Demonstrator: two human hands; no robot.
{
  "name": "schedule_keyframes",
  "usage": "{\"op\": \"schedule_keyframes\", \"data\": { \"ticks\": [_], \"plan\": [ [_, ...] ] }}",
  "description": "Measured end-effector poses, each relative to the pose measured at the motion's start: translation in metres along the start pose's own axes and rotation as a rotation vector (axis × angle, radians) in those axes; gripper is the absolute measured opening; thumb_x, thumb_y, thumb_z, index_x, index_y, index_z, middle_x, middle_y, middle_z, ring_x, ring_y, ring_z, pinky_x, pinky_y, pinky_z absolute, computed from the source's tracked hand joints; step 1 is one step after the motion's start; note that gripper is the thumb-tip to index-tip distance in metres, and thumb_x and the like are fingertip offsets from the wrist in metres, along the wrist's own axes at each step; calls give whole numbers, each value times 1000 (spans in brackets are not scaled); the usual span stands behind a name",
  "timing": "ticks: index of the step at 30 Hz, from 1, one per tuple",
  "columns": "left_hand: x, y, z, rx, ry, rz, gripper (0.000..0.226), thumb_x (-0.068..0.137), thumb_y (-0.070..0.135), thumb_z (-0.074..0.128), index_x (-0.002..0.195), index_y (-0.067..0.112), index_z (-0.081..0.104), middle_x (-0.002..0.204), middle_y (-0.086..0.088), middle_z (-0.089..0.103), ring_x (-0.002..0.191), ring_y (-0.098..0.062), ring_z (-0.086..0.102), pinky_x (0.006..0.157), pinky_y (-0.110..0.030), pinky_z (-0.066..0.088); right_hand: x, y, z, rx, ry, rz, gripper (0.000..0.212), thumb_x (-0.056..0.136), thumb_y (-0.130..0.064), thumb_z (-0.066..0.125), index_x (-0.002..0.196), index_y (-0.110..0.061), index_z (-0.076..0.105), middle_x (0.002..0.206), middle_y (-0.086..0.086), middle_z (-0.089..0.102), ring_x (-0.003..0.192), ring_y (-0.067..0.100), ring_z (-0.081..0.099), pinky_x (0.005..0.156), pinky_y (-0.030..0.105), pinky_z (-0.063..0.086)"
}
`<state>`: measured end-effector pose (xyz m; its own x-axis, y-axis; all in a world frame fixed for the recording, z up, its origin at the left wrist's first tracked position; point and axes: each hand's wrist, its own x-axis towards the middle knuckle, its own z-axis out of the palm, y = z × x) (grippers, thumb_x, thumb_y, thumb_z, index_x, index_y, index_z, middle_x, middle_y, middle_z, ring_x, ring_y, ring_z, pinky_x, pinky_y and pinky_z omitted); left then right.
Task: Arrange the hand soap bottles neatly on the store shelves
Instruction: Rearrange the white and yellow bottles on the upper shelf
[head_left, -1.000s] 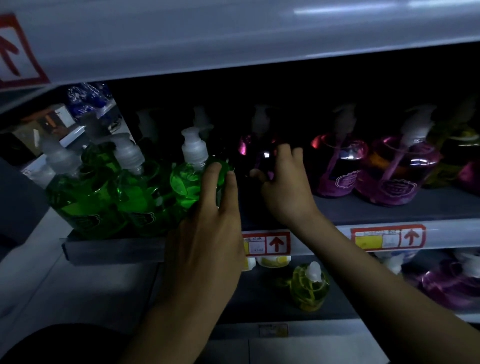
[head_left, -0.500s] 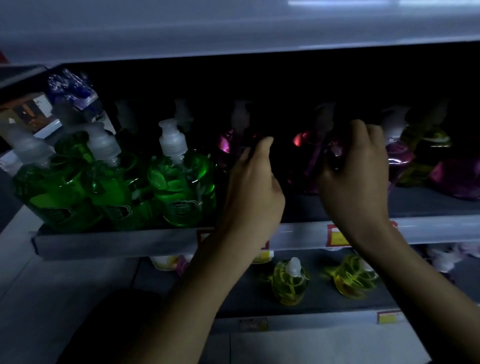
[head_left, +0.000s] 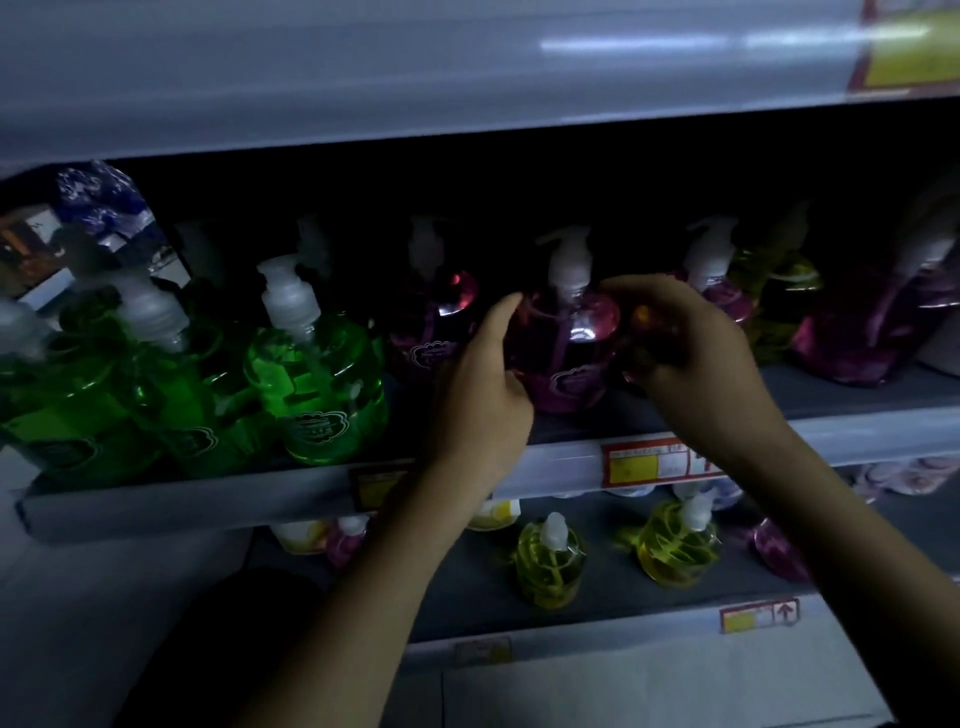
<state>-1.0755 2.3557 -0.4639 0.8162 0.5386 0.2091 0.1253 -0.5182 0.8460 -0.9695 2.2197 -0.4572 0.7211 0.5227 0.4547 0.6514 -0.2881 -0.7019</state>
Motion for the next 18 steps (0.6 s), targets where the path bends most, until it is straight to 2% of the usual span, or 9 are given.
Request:
{"op": "schedule_keyframes", "data": {
  "ticks": [2,4,6,7,9,11,16,18],
  "plan": [
    [-10,-4,-5,7,13,2,72,93,-4,45,146,40,26,136,4,48,76,-12,64,61,-21,51,-4,2,-3,102,-74,19,60,87,4,59,136,-30,49,127,-11,59,108,6,62,91,36,55],
    [-19,-8,-6,33,41,8,71,93,-2,47,146,41,25,123,5,55,75,-10,60,58,-21,47,-9,3,-2,109,-173,24,68,87,2,64,142,-31,42,128,-14,54,104,-4,60,89,25,55],
    [-28,-12,-5,59,80,12,68,93,1,49,146,37,27,108,11,58,83,-10,59,64,-25,52,-15,1,3,152,-280,40,76,85,-4,70,145,-33,34,122,-24,52,104,-17,55,85,12,52],
    [-33,-14,-5,68,93,17,65,93,2,49,146,35,29,105,14,57,89,-10,59,73,-29,54,-18,0,6,195,-310,53,79,83,-7,72,145,-34,31,120,-26,53,106,-17,55,85,11,51],
    [-43,-16,-6,89,96,28,63,94,6,50,147,34,28,115,10,56,105,-10,56,88,-29,51,-20,-3,11,217,-298,59,84,79,-12,76,145,-34,29,120,-24,54,109,-14,56,85,15,53],
    [-54,-17,-11,127,79,29,64,96,12,49,148,37,22,129,6,52,113,-10,52,91,-26,47,-20,-8,16,206,-274,30,85,76,-13,79,144,-30,31,120,-25,53,108,-16,55,84,14,53],
    [-75,-19,-31,209,66,100,69,96,16,49,149,42,13,150,8,35,133,-10,38,106,-32,40,-20,-23,38,229,-287,-20,84,75,-16,80,143,-27,32,116,-30,50,100,-23,53,80,7,49],
    [-81,-20,-36,222,80,95,75,95,16,51,148,44,8,153,9,30,135,-9,34,108,-32,38,-18,-28,46,233,-280,-36,84,74,-17,81,142,-27,33,115,-30,50,99,-23,53,79,5,48]
  ]
}}
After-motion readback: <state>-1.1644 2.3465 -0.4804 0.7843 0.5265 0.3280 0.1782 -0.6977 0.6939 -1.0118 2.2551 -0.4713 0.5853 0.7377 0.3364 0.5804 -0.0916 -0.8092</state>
